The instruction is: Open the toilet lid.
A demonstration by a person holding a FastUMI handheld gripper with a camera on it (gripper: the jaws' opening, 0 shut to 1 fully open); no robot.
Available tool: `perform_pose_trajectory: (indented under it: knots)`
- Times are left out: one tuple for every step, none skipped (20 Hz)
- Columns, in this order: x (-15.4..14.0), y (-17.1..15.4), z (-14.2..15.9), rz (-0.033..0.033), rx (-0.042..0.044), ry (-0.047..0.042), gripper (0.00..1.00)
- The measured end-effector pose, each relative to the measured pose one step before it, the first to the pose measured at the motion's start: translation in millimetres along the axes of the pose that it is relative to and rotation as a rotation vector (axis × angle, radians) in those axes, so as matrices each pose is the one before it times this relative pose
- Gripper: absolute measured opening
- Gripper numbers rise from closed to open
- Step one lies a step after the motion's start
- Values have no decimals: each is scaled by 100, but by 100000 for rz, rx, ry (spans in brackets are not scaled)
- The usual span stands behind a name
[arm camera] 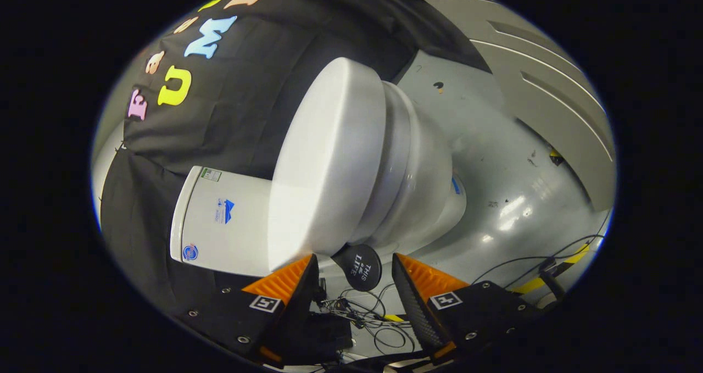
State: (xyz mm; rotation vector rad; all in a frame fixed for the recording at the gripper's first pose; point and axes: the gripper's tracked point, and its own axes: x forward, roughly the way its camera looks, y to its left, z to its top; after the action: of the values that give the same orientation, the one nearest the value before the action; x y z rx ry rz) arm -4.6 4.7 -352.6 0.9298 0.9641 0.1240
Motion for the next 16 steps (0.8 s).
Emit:
perform_pose_trajectory:
  knots:
    - [171, 183, -195, 1294, 1984, 1177, 79]
    - [208, -72, -250, 406, 2083, 800, 76]
    - [340, -125, -38, 177, 1689, 482, 68]
    - [221, -151, -219, -260, 1693, 799, 64]
    - [238, -137, -175, 208, 1783, 383, 53]
    - [-174, 427, -25, 1679, 1953, 295, 47]
    - [200, 160, 25, 1047, 1356, -15, 42]
    - [0, -96, -72, 312, 591, 165, 38]
    - [-39, 52, -87, 710, 607, 130, 33]
    - [-191, 279, 115, 1131, 844, 97, 28]
    - [4, 314, 108, 1303, 1533, -419, 24]
    - [-236, 377, 50, 1400, 1548, -672, 20]
    - [90, 83, 93, 702, 1096, -938, 12]
    - [-17, 77, -206, 634, 1082, -574, 9]
    - [-226, 62, 289, 328, 1192, -869, 5]
    - [90, 55, -218, -209, 809, -356, 4]
